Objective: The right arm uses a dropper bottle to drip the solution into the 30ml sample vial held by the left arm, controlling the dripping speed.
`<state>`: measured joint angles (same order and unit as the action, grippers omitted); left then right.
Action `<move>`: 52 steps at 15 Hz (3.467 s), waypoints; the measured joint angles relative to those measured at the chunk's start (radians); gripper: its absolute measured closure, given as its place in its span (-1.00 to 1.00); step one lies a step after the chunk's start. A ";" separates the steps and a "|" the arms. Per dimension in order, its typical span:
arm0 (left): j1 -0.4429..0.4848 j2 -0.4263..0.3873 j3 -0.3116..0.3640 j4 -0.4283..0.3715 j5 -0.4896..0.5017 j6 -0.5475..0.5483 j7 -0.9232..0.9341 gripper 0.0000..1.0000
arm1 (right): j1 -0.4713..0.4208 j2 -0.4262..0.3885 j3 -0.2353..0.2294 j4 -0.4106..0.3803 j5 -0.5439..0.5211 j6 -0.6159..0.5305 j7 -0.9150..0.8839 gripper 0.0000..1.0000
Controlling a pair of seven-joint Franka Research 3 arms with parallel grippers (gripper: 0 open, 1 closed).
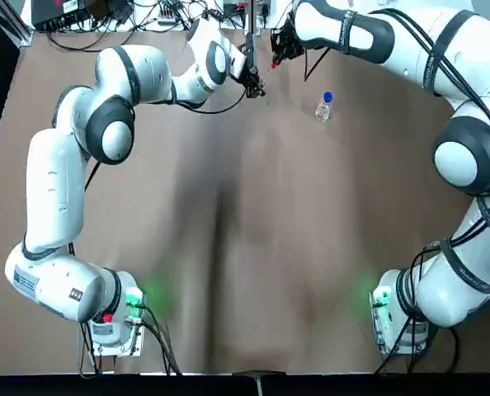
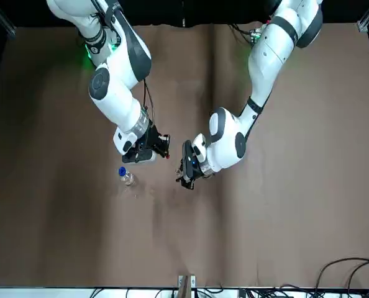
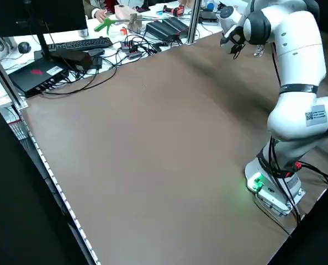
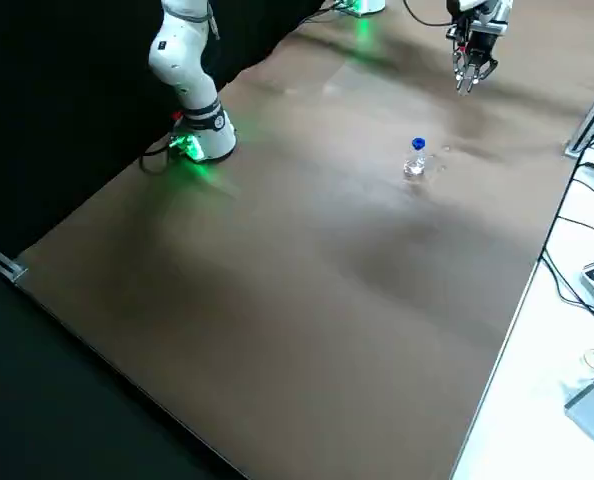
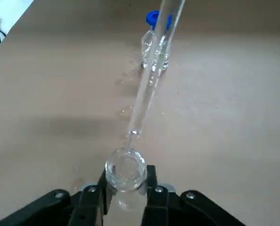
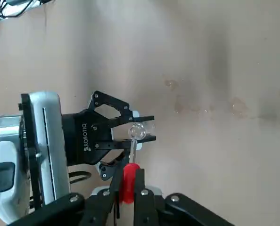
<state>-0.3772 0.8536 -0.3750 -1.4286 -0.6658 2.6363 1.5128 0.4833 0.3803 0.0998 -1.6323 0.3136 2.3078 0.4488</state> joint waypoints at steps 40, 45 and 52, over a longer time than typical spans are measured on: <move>-0.001 0.000 -0.003 0.001 0.000 0.000 0.000 0.37 | 0.002 0.004 -0.019 0.020 0.001 -0.018 0.039 0.91; 0.001 0.000 -0.003 0.002 0.000 0.000 0.000 0.37 | -0.018 -0.046 -0.023 0.024 0.001 -0.155 0.049 0.91; 0.001 0.000 -0.003 0.002 0.000 0.001 0.000 0.37 | -0.153 -0.063 -0.032 0.014 -0.061 -0.329 0.048 0.91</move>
<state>-0.3763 0.8532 -0.3775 -1.4266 -0.6658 2.6368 1.5128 0.3306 0.3171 0.0681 -1.6182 0.2525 1.9791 0.4969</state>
